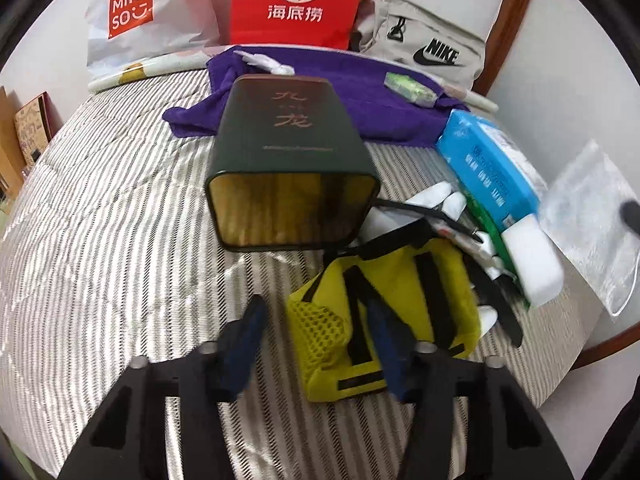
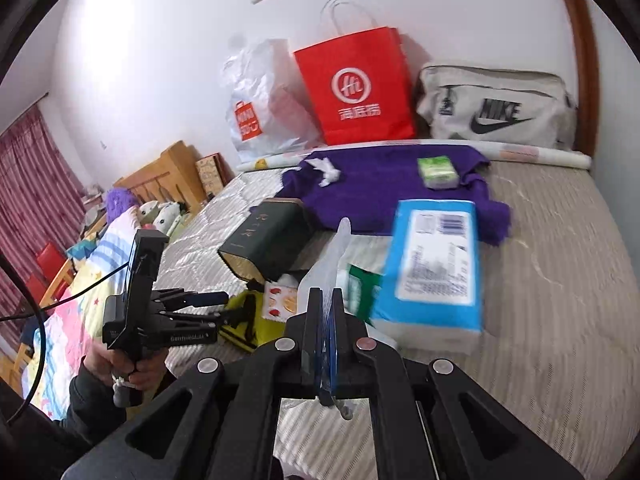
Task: Organize soft objects
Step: 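Grasp the yellow mesh bag with the left tool while the right tool holds the net, then carry the yellow bag and the white net toward the purple towel with both tools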
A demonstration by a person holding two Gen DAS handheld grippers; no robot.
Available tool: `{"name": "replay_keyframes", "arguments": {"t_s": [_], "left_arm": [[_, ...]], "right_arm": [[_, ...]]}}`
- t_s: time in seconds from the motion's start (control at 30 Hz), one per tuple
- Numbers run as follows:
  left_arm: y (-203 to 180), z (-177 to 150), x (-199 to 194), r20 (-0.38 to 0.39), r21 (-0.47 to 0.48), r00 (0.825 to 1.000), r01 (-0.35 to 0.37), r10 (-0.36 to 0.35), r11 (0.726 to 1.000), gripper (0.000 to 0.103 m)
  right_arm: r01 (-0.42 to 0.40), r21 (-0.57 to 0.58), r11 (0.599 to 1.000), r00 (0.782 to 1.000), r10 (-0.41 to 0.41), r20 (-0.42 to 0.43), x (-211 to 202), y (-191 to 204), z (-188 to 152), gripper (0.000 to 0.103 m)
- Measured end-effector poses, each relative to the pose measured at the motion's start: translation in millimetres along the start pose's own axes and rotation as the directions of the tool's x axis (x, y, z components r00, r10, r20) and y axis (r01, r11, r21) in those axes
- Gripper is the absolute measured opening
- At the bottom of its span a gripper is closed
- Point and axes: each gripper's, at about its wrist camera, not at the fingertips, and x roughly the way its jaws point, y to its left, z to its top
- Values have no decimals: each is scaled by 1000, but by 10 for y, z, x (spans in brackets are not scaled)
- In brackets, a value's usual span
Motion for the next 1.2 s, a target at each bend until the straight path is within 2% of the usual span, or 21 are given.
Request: {"name": "replay_keyframes", "arguments": {"t_s": [0.03, 0.17, 0.23, 0.27, 0.43, 0.57, 0.63, 0.7, 0.77, 0.8, 0.87, 0.93, 1.03, 1.2], "left_arm": [[-7, 1, -4, 5, 3, 1000, 4, -4, 1000, 34], [-46, -18, -39, 16, 43, 1000, -18, 18, 999, 31], [-14, -22, -102, 24, 38, 999, -22, 21, 999, 29], [27, -24, -145, 29, 27, 999, -30, 29, 999, 22], [183, -66, -235, 23, 7, 996, -92, 92, 996, 22], [174, -78, -189, 10, 12, 994, -112, 112, 994, 22], [158, -81, -141, 1, 18, 992, -128, 128, 992, 23], [147, -74, -112, -1, 19, 991, -137, 137, 990, 26], [145, -67, -106, -5, 18, 991, -134, 134, 991, 26], [154, -64, -101, -9, 10, 992, -128, 128, 992, 26], [179, -60, -90, -14, -11, 994, -111, 111, 994, 28], [207, -66, -62, -23, -26, 995, -94, 93, 995, 30], [215, -83, -57, -11, -37, 999, -50, 50, 998, 42], [121, -97, -31, 5, 2, 997, -74, 74, 997, 47]], "right_arm": [[10, 8, 1000, 1000, -10, 5, -52, -37, -28, 3], [101, 22, 995, 995, -101, -7, -225, -228, -205, 3], [114, 38, 993, 993, -113, -38, -216, -329, -315, 3], [121, 49, 992, 992, -118, -54, -190, -376, -373, 3], [164, 79, 983, 979, -153, -134, 141, -612, -659, 3], [181, 80, 980, 969, -164, -183, 325, -682, -761, 7], [217, 45, 975, 958, -203, -202, 380, -669, -790, 18], [242, 14, 970, 953, -235, -190, 373, -638, -808, 53], [258, -5, 966, 953, -255, -164, 339, -601, -817, 71], [254, -10, 967, 956, -252, -147, 321, -579, -821, 76], [232, -5, 973, 963, -230, -140, 345, -549, -826, 85], [207, 0, 978, 967, -205, -149, 428, -530, -838, 86], [216, -4, 976, 962, -214, -168, 561, -512, -872, 87], [252, -52, 966, 954, -257, -153, 630, -388, -898, 95]]}}
